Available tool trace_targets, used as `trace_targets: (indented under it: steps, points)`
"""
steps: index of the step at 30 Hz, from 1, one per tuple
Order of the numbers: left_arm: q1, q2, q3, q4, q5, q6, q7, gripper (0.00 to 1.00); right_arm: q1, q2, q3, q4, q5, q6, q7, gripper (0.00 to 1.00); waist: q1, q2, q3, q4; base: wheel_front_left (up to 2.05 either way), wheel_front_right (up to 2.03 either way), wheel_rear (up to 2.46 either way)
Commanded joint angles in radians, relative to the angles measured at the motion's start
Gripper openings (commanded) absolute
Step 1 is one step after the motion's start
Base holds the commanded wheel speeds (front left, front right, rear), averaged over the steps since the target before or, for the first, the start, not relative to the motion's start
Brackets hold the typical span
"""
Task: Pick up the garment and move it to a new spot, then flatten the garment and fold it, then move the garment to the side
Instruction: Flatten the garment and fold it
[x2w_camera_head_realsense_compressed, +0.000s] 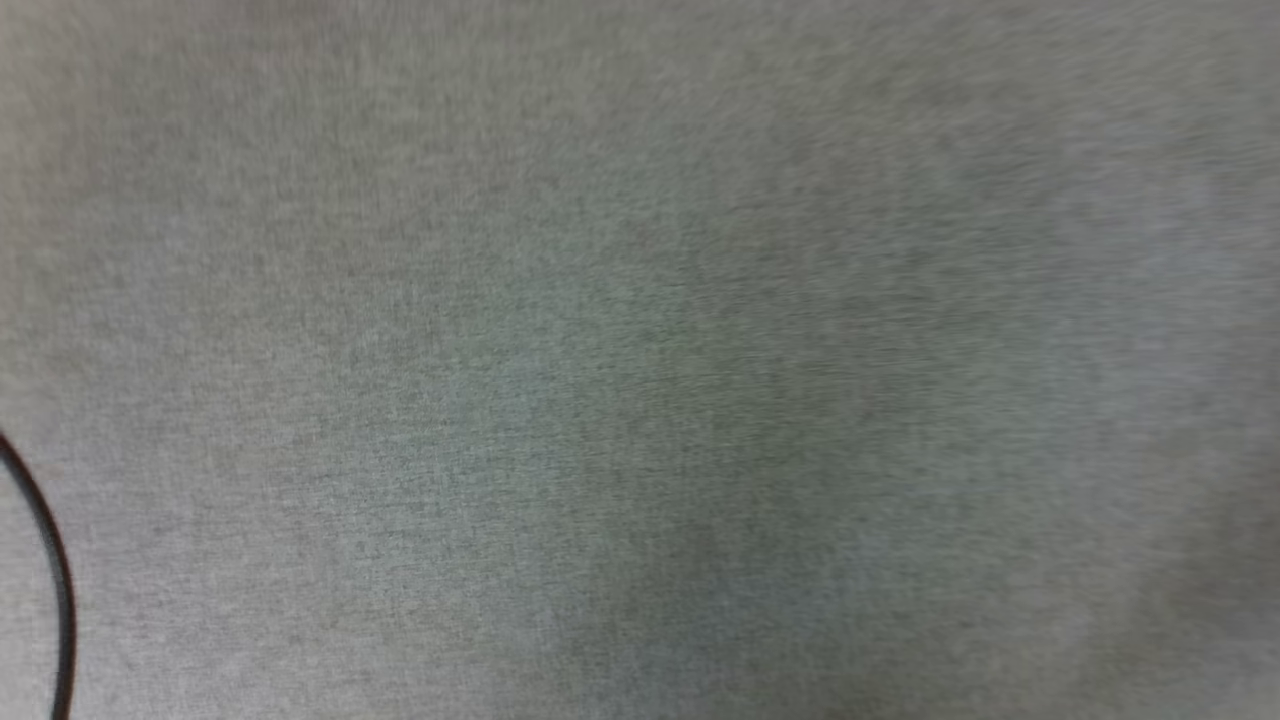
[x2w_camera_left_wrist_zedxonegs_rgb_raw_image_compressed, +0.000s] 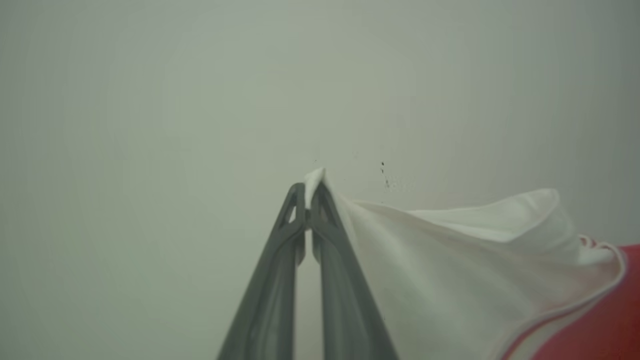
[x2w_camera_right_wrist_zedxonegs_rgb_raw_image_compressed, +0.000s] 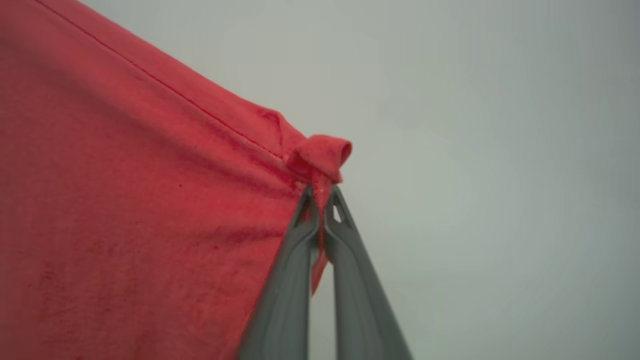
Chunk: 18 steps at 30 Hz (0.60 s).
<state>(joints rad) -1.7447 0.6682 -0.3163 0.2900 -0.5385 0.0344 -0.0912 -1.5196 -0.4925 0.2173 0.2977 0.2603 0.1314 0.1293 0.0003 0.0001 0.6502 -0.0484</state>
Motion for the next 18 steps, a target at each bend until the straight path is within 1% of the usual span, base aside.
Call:
trace_targets:
  steps: [1,4,8,10,14,18]
  points:
    - [-0.037,-0.022,-0.005,0.052,0.009,-0.004,-0.038,0.0,-0.037,0.005,0.009,0.041,-0.021,-0.001,-0.022,0.0,-0.0003,-0.0001,0.072,0.04,0.0,0.0,0.0]
    - [-0.049,-0.067,-0.025,0.132,0.017,-0.023,-0.097,0.0,-0.052,0.012,0.037,0.106,-0.045,-0.001,-0.065,0.0,-0.0003,-0.0001,0.096,0.06,0.0,0.0,0.0]
    - [0.034,-0.119,-0.064,0.209,0.019,-0.051,-0.142,0.0,-0.003,0.011,0.088,0.179,-0.063,-0.001,-0.118,0.0,-0.0003,-0.0001,0.095,0.087,0.0,0.0,0.0]
    - [0.097,-0.145,-0.083,0.224,0.017,-0.061,-0.156,0.0,0.031,0.008,0.102,0.21,-0.054,-0.001,-0.139,0.0,-0.0003,-0.0001,0.091,0.099,0.0,0.0,0.0]
    - [0.252,-0.174,-0.114,0.222,0.028,-0.074,-0.171,0.0,0.124,0.001,0.143,0.252,-0.025,-0.001,-0.179,0.0,-0.0003,-0.0001,0.064,0.112,0.0,0.0,0.0]
    - [0.444,-0.201,-0.12,0.191,0.024,-0.075,-0.175,0.0,0.252,0.0,0.2,0.288,-0.006,-0.001,-0.214,0.0,-0.0003,-0.0001,0.007,0.114,0.0,0.0,0.0]
